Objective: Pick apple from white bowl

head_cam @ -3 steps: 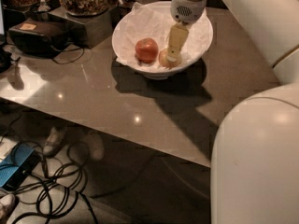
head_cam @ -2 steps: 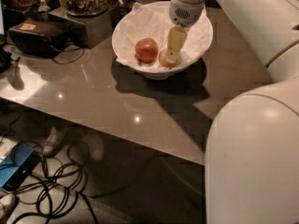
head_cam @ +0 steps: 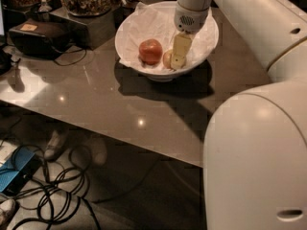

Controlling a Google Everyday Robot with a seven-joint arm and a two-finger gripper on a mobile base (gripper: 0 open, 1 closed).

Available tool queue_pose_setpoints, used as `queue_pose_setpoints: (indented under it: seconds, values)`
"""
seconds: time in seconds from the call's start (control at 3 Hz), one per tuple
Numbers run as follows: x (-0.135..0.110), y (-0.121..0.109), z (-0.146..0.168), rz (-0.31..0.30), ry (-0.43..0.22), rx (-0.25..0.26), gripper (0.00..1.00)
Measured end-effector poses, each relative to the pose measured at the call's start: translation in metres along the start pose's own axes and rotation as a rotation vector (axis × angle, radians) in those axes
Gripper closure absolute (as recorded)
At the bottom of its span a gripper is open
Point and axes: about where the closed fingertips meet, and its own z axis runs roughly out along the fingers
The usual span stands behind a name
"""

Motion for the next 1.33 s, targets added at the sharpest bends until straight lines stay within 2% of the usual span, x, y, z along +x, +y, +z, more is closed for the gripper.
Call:
queue_pose_setpoints:
  seconds: [0.67, 1.33]
  values:
    - [-0.002, 0.003, 0.021, 0.0, 0.008, -0.057, 0.21]
    - [-0.01, 0.014, 0.036, -0.04, 0.023, -0.104, 0.21]
